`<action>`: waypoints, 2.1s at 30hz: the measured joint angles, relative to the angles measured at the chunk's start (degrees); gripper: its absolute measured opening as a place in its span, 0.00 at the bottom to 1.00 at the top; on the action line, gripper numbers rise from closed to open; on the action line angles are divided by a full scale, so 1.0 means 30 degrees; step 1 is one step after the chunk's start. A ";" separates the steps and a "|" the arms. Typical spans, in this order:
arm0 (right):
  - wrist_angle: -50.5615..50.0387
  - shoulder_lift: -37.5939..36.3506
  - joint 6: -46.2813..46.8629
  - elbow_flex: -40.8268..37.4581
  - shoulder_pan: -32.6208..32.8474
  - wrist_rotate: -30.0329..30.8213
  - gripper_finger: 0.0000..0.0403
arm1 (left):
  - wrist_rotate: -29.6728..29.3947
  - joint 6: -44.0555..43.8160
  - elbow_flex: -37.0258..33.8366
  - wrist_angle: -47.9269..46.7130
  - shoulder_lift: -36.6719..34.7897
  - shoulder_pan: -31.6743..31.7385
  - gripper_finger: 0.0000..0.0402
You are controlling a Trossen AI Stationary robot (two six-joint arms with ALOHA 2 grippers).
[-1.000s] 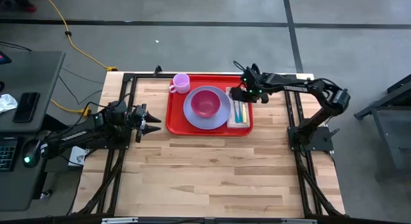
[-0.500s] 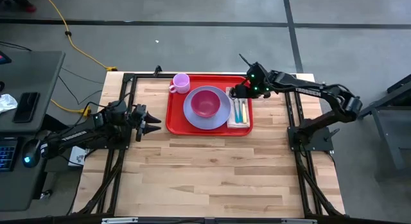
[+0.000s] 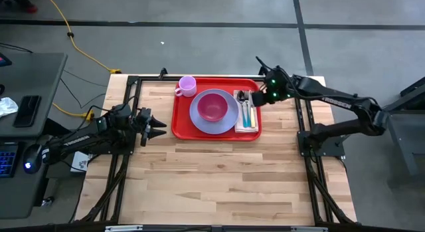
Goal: Set up tray
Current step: Return to Home Position
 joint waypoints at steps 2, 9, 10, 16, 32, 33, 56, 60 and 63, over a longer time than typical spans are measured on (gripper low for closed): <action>-0.0386 -0.0562 -0.0365 0.0000 0.0685 0.0749 0.19 | 0.0000 -0.0498 0.0000 0.0000 0.0000 0.0005 0.53; -0.1008 -0.2205 -0.0355 0.0000 0.3844 0.4230 0.19 | 0.0563 -0.2611 0.0000 0.0000 0.0004 0.0005 0.53; -0.1011 -0.2392 -0.0216 0.0000 0.4350 0.4692 0.20 | 0.0853 -0.2604 0.0000 0.0000 0.0000 0.0005 0.53; -0.1668 -0.3002 0.0857 0.0000 0.7245 0.7368 0.19 | 0.2187 -0.2449 0.0000 0.0007 0.0002 0.0005 0.53; -0.2848 -0.5906 0.1248 -0.1597 1.0393 1.0164 0.20 | 0.3071 -0.1295 0.0000 0.0029 0.0002 0.0005 0.53; -0.2170 -0.6437 0.1182 -0.2151 1.0306 0.9914 0.19 | 0.3252 -0.1295 0.0000 0.0052 0.0000 0.0005 0.53; 0.3991 -1.8038 -0.0075 -1.2284 0.8507 0.5823 0.20 | 0.3941 -0.1291 0.0001 0.4703 0.0007 -0.0003 0.53; 0.4299 -2.0131 -0.0110 -1.3310 0.8507 0.5816 0.20 | 0.3476 -0.1347 0.0006 0.5648 0.0007 -0.0003 0.53; 0.4370 -2.1464 -0.0110 -1.4005 0.8507 0.5742 0.20 | 0.3420 -0.1255 0.0003 0.6710 0.0000 -0.0003 0.53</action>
